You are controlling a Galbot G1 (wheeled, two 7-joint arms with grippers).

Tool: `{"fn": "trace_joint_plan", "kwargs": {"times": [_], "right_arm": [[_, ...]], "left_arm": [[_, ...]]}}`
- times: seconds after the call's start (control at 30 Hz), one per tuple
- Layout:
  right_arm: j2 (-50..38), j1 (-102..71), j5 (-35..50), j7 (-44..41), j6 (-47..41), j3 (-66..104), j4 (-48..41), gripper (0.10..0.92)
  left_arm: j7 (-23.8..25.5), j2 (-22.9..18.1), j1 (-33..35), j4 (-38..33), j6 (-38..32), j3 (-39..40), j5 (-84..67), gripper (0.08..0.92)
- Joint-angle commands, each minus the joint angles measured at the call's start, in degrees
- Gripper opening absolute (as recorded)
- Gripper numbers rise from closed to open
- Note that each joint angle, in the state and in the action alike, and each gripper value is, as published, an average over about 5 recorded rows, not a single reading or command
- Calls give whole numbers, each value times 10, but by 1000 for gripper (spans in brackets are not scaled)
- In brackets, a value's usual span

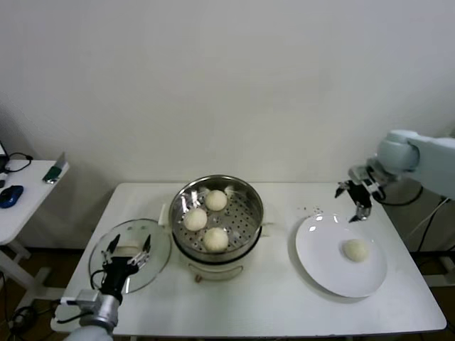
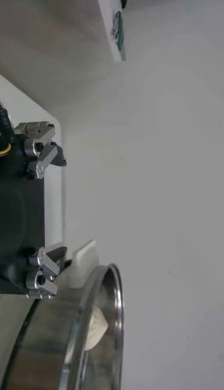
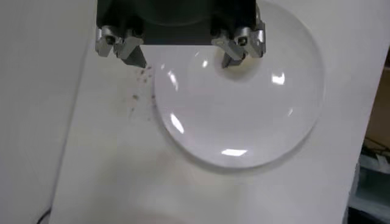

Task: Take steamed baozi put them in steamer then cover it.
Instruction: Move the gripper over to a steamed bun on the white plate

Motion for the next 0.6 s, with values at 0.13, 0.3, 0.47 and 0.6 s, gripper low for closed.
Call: {"fn": "trace_joint_plan", "kwargs": {"times": [0.13, 0.3, 0.47, 0.6], "right_arm": [[-64, -242, -76, 11, -48, 170, -50, 823], [-44, -275, -90, 12, -45, 198, -76, 823], [-24, -295, -100, 17, -38, 224, -97, 823], [-10, -300, -102, 19, -37, 233, -109, 823]], "left_arm": [[0, 0, 0, 2, -1, 0, 1, 823], [0, 0, 2, 4, -1, 0, 2, 823], [0, 0, 3, 5, -2, 0, 3, 823], [0, -1, 3, 6, -2, 2, 4, 823]]}}
